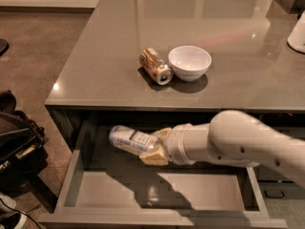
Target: Place blue plastic bottle into top drawer
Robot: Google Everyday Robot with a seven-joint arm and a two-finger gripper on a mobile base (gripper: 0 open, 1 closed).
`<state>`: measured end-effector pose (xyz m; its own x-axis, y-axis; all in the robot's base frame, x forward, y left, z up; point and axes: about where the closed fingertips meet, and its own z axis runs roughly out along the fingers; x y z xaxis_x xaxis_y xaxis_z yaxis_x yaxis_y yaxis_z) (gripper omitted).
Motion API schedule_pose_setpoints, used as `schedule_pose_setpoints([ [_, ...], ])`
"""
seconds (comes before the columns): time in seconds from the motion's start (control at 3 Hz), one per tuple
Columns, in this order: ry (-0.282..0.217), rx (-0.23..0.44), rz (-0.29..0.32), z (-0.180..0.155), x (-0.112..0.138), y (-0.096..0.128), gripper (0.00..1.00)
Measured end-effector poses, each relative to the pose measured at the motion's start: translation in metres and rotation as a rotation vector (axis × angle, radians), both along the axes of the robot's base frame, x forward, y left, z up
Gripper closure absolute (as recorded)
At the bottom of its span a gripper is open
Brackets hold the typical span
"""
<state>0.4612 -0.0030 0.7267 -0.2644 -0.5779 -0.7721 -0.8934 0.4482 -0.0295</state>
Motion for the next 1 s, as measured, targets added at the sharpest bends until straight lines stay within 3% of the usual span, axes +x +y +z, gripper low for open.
schedule_pose_setpoints([
  [0.33, 0.036, 0.013, -0.075, -0.056, 0.004, 0.007, 1.0],
  [0.67, 0.0, 0.009, -0.12, -0.057, 0.016, 0.001, 0.81],
  [1.0, 0.0, 0.009, -0.12, -0.057, 0.016, 0.001, 0.58],
])
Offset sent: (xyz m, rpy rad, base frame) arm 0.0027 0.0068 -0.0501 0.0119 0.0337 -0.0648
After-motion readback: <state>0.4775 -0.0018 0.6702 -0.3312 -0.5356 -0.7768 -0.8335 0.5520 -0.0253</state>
